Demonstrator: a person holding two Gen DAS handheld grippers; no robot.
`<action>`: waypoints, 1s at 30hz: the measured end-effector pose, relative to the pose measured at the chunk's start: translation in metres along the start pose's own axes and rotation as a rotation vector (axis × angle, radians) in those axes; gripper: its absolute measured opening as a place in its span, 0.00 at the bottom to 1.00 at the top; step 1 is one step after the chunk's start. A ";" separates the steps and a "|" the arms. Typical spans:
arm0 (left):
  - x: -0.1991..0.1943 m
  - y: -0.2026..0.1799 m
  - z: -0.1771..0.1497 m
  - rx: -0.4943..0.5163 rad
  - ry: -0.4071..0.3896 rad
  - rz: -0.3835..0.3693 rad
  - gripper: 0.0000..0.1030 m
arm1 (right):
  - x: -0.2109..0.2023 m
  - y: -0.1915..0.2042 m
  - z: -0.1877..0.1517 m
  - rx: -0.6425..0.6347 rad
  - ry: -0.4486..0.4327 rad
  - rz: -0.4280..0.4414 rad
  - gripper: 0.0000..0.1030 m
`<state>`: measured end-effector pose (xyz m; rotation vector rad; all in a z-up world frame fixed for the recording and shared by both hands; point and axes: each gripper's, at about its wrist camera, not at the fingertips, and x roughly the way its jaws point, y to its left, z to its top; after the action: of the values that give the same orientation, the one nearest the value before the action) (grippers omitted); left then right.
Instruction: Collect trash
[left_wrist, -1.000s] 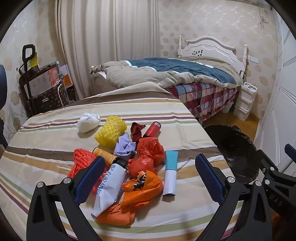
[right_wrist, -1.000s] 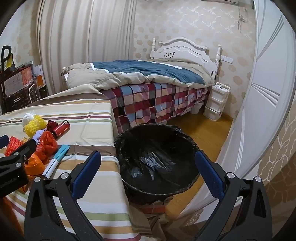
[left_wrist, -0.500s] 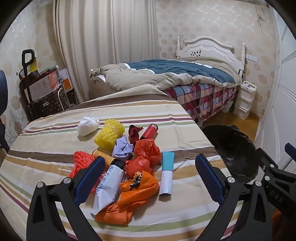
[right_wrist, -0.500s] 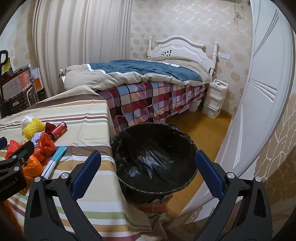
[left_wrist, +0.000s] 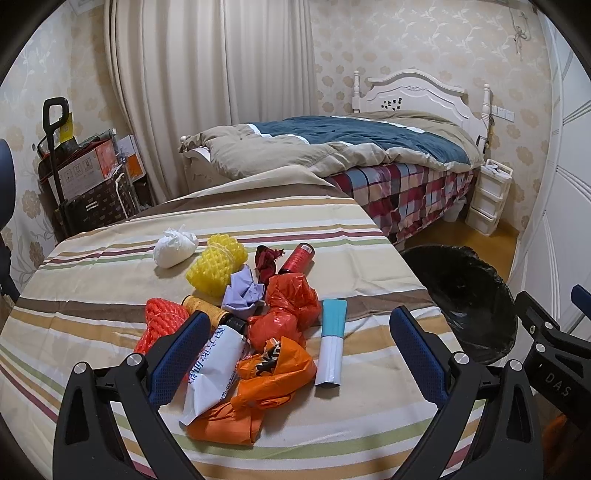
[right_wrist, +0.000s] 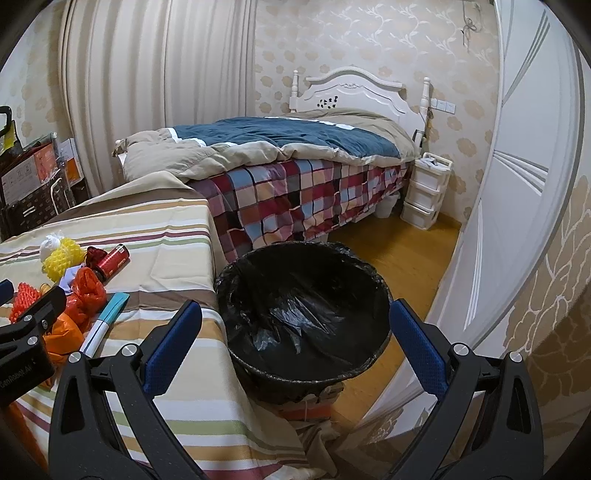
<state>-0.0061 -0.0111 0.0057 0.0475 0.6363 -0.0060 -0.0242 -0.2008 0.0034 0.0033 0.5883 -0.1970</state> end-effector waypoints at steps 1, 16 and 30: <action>0.000 0.000 0.000 0.000 -0.001 0.000 0.95 | 0.000 0.000 0.000 0.000 0.000 0.000 0.96; 0.003 0.000 -0.001 0.001 0.001 -0.001 0.95 | 0.001 -0.002 -0.001 0.001 0.000 0.002 0.96; 0.005 -0.002 -0.002 0.003 0.002 -0.002 0.95 | 0.000 -0.005 -0.001 0.004 0.000 0.003 0.96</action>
<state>-0.0034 -0.0134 0.0015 0.0501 0.6384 -0.0092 -0.0256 -0.2055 0.0032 0.0080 0.5883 -0.1952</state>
